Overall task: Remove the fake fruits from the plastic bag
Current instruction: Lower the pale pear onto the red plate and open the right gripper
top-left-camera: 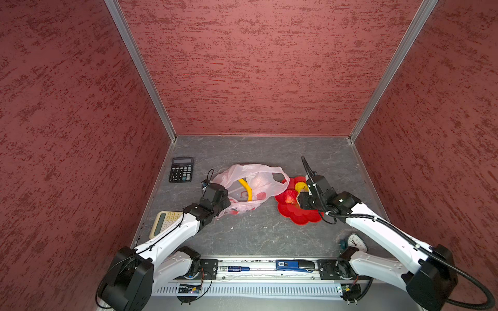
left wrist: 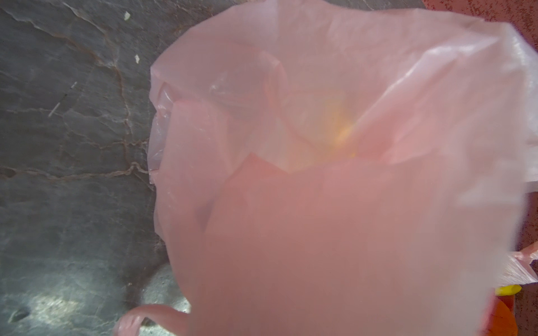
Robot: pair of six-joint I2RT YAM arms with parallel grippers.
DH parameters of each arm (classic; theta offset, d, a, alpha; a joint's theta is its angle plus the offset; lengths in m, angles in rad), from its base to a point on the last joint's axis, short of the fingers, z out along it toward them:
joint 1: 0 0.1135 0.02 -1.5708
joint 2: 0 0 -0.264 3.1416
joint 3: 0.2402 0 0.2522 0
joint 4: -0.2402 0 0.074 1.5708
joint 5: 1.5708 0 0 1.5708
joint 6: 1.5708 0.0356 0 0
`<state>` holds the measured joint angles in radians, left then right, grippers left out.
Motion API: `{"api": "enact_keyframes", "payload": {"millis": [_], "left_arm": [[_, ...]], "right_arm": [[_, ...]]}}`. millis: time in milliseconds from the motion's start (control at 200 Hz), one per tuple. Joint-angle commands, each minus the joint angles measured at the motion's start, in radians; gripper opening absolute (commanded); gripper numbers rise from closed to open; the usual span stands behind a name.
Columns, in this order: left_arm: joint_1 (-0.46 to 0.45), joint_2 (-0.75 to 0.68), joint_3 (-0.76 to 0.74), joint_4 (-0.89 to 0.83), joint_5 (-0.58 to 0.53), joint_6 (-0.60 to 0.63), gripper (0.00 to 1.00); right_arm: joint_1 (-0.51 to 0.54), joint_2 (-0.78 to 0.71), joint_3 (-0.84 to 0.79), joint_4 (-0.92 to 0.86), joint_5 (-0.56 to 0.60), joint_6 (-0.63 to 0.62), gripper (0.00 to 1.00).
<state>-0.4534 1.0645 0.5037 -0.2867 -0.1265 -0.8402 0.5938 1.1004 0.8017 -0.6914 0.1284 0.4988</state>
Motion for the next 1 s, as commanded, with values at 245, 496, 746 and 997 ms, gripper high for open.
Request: {"api": "enact_keyframes", "payload": {"millis": [245,496,746,997], "left_arm": [[0.005,0.005,0.021,0.017,0.011,0.011,0.01],[0.003,0.003,0.017,0.019,0.013,0.009,0.01],[0.002,-0.003,0.012,0.017,0.014,0.007,0.0],[0.002,0.0,0.012,0.019,0.013,0.006,0.0]], "right_arm": [[-0.005,0.024,-0.103,0.115,-0.032,0.055,0.32],[-0.008,0.049,-0.136,0.158,-0.053,0.064,0.32],[-0.007,0.076,-0.158,0.185,-0.062,0.067,0.37],[-0.011,0.094,-0.174,0.205,-0.066,0.067,0.4]]}}
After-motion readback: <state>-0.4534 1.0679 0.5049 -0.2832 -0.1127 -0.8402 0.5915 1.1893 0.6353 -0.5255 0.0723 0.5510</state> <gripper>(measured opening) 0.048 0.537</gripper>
